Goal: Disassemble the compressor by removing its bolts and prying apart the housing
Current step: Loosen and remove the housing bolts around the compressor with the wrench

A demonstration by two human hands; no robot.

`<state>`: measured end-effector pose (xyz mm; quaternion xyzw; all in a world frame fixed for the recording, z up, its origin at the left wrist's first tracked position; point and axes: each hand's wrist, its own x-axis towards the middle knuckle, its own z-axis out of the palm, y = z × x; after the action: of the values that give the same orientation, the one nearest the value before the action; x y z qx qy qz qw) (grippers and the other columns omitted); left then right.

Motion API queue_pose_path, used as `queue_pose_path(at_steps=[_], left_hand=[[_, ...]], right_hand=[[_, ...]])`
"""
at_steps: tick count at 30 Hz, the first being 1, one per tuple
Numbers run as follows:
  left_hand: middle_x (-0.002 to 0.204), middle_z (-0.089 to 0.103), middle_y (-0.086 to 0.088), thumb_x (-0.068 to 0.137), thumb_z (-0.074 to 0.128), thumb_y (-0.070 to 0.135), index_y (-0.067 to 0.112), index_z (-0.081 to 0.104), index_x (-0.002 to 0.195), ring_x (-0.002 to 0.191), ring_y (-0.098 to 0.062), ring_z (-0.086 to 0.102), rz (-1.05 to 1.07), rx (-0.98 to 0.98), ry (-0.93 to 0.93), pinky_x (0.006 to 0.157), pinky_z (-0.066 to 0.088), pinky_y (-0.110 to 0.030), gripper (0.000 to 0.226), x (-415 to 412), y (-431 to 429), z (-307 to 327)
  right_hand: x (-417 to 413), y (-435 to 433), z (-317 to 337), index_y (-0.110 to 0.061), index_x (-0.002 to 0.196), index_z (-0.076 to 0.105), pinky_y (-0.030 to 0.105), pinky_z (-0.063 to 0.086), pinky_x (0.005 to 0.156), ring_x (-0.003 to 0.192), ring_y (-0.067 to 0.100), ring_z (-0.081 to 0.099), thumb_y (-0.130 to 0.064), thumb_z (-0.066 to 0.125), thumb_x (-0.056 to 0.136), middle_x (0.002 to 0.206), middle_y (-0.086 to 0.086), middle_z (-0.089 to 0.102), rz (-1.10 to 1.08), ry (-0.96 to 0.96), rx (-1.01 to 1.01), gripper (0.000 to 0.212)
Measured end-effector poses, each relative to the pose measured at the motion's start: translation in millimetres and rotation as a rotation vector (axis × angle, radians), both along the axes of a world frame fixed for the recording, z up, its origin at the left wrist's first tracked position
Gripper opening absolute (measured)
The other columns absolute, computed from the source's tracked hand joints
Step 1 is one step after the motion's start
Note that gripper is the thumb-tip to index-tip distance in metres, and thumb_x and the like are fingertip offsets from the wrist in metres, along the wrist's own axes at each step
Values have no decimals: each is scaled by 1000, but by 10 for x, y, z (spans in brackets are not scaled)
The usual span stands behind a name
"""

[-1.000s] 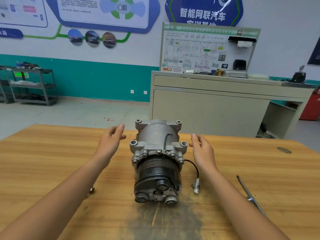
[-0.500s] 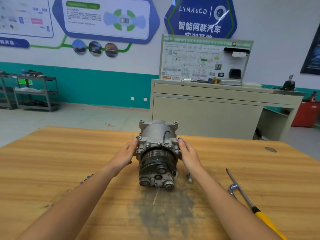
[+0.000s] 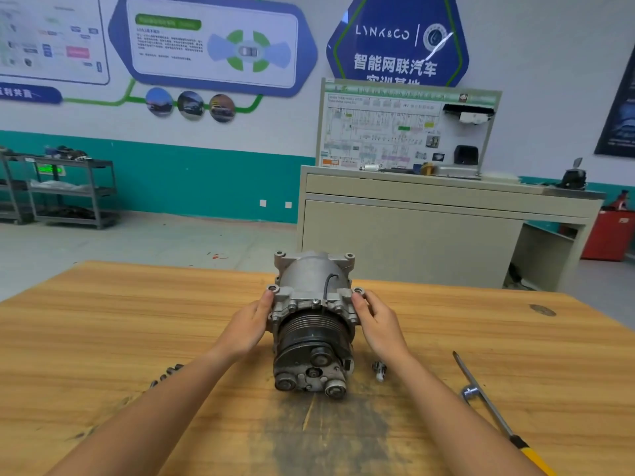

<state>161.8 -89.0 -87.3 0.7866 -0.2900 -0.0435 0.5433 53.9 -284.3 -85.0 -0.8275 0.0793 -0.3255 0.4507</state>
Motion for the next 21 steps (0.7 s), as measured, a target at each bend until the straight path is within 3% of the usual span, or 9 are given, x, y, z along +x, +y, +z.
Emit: queue_pose_path(at_steps=[3,7,10,12,17,21], left_hand=[[80,66,6,78,14,65,24,63,81,77,-4,59,12,6,-53,64,43,-20,64,68,-15,-61],[76,66,5,79,14,63,11,68,83,77,-11,61,45,-5,-132,58,37,-6,75,128,-31,-114],[67,62,11,79,15,62,18,66,74,69,-4,58,89,-16,-168,55,35,-6,68,148,-59,-148],[56,59,12,80,14,64,24,62,68,62,1,54,105,-42,-199,52,34,-8,63,153,-82,-168],[73,67,-8,62,3,93,3,68,84,75,-23,62,84,-51,-275,72,46,-36,114,231,-76,-204],[74,68,-8,58,1,96,0,67,81,75,-23,61,86,-46,-266,71,45,-35,119,247,-81,-182]], right_hand=[[17,-19,-24,-34,81,56,23,39,62,73,14,57,-41,42,94,81,2,65,-13,-11,-41,20],[9,-78,-23,-28,77,54,26,33,53,58,16,52,-43,40,94,64,6,59,-67,32,-209,27],[5,-179,32,-19,73,50,29,32,54,59,17,51,-43,39,95,60,-2,52,-111,98,-418,34],[26,-228,95,-23,70,48,27,33,56,62,14,49,-47,40,93,62,-9,50,-97,115,-478,35],[113,-248,176,-16,63,47,28,32,55,56,13,46,-62,34,81,57,-7,48,-53,73,-520,51],[143,-280,185,-18,52,41,25,26,47,44,8,37,-67,32,85,46,-11,38,-62,-87,-636,60]])
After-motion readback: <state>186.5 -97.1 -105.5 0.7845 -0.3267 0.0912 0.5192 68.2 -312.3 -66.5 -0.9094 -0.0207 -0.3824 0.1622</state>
